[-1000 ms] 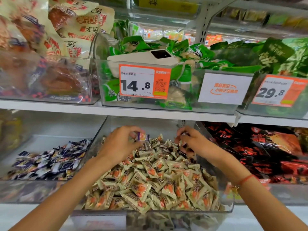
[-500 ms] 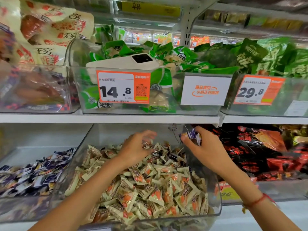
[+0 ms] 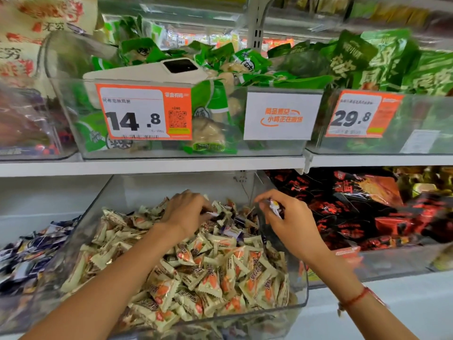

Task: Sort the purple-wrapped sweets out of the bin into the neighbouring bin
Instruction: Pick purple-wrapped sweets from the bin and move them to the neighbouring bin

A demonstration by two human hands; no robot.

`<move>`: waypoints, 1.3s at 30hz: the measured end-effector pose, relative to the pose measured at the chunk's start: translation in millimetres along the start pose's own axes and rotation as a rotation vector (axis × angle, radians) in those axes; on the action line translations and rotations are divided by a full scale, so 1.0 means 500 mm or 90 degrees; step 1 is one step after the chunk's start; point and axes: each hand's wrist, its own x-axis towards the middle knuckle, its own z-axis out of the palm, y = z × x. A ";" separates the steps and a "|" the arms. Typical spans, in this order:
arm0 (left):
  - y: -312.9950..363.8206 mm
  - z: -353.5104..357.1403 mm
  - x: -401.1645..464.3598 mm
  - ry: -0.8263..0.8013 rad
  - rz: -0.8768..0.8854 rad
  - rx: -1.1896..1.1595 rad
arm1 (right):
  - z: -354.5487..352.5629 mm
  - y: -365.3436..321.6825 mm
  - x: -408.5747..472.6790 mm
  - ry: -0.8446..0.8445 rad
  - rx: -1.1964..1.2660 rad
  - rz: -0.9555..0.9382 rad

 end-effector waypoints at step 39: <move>0.059 0.043 0.092 -0.187 0.161 0.028 | 0.002 -0.024 -0.007 0.094 0.225 0.110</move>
